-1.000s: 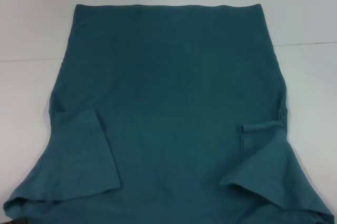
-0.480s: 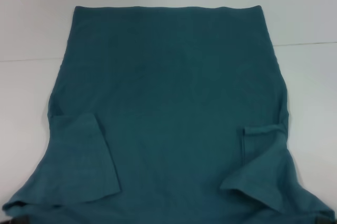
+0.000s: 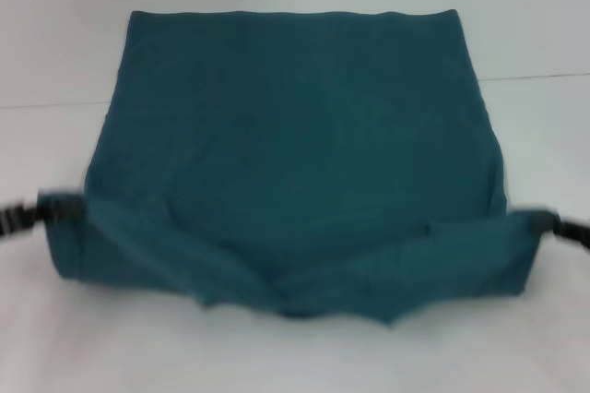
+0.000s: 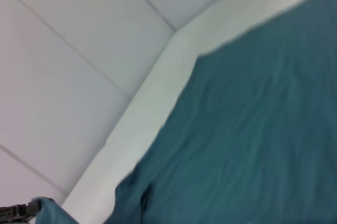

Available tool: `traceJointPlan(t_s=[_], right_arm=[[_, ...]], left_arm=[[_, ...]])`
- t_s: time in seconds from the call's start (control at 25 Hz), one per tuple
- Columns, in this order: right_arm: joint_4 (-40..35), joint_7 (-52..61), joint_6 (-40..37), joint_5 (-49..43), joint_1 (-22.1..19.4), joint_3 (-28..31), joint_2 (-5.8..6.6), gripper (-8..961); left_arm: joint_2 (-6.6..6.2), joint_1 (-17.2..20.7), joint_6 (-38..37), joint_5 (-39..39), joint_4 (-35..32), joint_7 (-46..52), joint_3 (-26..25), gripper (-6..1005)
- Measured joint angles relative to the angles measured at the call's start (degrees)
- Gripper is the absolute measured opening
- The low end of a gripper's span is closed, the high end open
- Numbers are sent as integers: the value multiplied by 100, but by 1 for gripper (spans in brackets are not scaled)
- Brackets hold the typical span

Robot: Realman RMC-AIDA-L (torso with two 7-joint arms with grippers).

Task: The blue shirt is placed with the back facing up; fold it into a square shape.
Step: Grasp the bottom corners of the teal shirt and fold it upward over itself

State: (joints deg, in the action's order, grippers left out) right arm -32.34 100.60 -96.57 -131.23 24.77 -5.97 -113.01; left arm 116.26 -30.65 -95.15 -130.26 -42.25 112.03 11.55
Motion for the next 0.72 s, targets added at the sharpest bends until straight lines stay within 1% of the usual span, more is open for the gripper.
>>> traceJointPlan(t_s=[0.12, 0.2, 0.32, 0.52, 0.6, 0.72], right_arm=[[42, -7, 524, 151, 358, -27, -9, 35], [54, -46, 919, 257, 596, -51, -54, 35], [57, -136, 1510, 332, 885, -60, -165, 35], [103, -474, 2347, 609, 1157, -68, -324, 35], [164, -635, 2616, 825, 1201, -71, -343, 35], [281, -898, 2941, 1166, 1264, -74, -332, 35]], left_arm=[[-103, -396, 510, 143, 250, -71, 99, 26], [-132, -670, 897, 158, 389, -129, 208, 29], [-129, -1017, 1517, 163, 556, -235, 340, 34], [-81, -1445, 2493, 265, 882, -542, 435, 43], [-63, -1563, 2811, 390, 1006, -705, 457, 47], [-55, -1706, 3221, 665, 1169, -957, 509, 52]])
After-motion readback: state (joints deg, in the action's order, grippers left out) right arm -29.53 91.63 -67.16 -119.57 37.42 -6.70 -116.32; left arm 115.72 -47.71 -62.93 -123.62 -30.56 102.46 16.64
